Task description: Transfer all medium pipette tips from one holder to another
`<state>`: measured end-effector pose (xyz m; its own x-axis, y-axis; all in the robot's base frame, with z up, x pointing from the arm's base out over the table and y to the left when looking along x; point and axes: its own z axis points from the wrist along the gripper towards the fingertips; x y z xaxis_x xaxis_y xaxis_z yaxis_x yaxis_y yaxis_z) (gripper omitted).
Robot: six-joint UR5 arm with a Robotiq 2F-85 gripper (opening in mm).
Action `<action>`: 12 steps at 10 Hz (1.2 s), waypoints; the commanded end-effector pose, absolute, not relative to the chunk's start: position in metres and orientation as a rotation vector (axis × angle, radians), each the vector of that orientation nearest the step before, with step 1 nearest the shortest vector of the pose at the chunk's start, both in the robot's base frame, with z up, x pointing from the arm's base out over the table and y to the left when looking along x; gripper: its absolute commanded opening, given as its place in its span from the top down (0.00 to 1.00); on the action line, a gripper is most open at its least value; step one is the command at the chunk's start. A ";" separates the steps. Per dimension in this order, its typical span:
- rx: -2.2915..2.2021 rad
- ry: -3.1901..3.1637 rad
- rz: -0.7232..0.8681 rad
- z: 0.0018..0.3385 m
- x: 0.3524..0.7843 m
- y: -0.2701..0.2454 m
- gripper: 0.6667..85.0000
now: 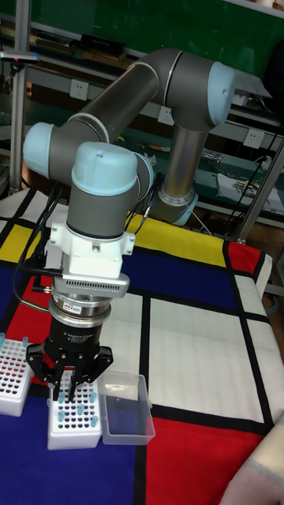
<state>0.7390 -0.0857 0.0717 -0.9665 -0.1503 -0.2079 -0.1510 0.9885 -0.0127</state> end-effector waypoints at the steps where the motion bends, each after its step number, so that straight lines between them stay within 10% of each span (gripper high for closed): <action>1: -0.203 2.917 0.021 0.068 0.737 -0.083 0.70; 7: -0.099 2.924 0.002 0.071 0.733 -0.091 0.97; 12: -0.044 2.943 -0.025 0.091 0.731 -0.094 0.99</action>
<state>0.7319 -0.0918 0.0790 -0.9776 -0.0573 -0.2028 -0.0545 0.9983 -0.0192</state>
